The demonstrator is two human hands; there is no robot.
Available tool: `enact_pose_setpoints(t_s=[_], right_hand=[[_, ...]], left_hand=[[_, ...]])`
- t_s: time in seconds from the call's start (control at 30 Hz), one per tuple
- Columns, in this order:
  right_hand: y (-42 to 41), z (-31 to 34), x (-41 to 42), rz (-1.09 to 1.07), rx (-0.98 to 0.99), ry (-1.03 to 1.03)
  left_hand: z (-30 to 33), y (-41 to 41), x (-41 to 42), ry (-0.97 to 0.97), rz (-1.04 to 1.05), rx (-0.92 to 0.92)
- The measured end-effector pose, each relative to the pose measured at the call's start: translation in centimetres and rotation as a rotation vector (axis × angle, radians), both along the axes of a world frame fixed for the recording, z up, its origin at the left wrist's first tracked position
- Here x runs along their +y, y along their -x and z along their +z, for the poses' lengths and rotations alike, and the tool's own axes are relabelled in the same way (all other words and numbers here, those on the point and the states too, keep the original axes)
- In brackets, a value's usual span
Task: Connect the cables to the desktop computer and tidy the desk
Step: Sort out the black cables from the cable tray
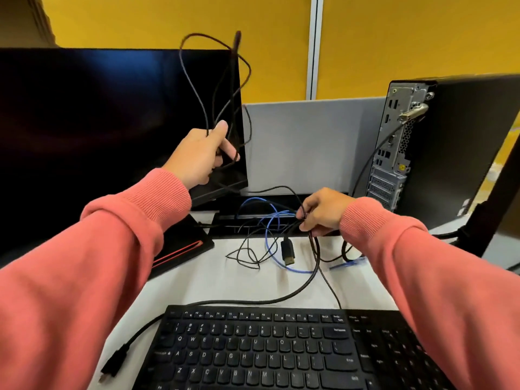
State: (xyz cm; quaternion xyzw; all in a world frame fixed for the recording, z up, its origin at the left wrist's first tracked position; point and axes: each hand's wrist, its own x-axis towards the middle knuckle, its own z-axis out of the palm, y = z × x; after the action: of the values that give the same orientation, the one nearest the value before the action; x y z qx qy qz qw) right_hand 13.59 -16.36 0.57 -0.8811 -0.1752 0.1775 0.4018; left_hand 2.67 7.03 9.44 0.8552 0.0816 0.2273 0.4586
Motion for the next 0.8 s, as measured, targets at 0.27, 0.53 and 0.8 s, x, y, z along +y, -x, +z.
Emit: enact_pose_setpoints(t_s=[0.27, 0.53, 0.8], right_hand=[[-1.2, 0.5, -0.4, -0.145, 0.245, -0.256], [-2.4, -4.3, 1.5, -0.248, -0.132, -0.254], [-3.1, -5.2, 3.3, -0.613, -0.401, -0.290]], left_hand=[[-2.8, -0.8, 1.1, -0.340, 0.013, 0.372], [-4.5, -0.6, 0.5, -0.691, -0.065, 0.668], [-4.8, 0.5, 1.6, -0.789, -0.011, 0.799]])
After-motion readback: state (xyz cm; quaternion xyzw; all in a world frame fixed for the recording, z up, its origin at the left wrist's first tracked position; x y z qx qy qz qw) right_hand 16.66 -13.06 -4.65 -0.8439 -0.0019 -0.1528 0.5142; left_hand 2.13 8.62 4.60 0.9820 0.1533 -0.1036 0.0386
